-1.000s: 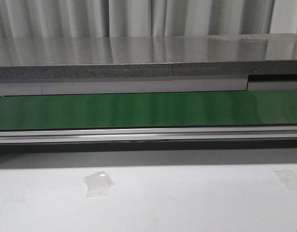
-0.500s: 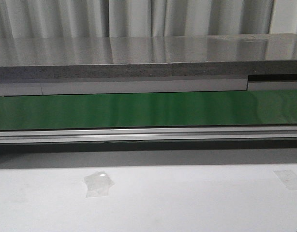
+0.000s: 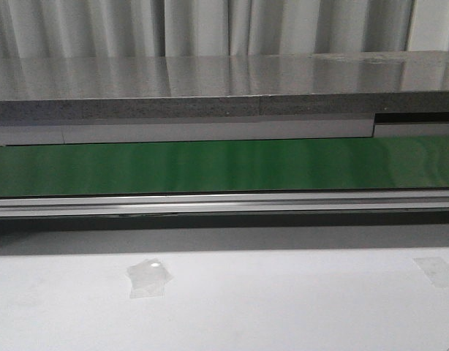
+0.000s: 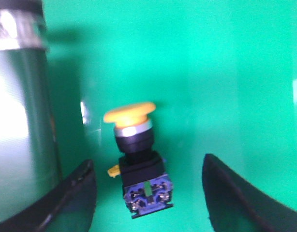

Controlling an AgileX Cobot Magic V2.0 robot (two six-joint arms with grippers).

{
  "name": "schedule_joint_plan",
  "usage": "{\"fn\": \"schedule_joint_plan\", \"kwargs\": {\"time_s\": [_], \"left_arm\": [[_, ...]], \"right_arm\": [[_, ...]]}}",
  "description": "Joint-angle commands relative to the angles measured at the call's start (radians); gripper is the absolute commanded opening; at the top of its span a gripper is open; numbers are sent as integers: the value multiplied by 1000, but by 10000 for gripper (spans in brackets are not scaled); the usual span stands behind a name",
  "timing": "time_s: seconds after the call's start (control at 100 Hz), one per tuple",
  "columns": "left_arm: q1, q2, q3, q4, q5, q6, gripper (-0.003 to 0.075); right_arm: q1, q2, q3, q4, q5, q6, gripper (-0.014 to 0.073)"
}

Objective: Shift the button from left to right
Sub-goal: 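Lower the button into the green tray and open the right gripper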

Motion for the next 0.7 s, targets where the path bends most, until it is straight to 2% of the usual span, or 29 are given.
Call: {"fn": "schedule_joint_plan", "kwargs": {"time_s": [0.0,0.16,0.48,0.69], "left_arm": [[-7,8,-28,-20,-72,-11,-20],[-7,8,-28,-20,-72,-11,-20],[-7,8,-28,-20,-72,-11,-20],[-7,8,-28,-20,-72,-11,-20]], "right_arm": [[-3,-89,-43,48,-19,7,477],[38,-145,-43,145,-35,2,476],[246,-251,-33,179,-79,1,476],[376,-349,36,181,-150,1,476]]}}
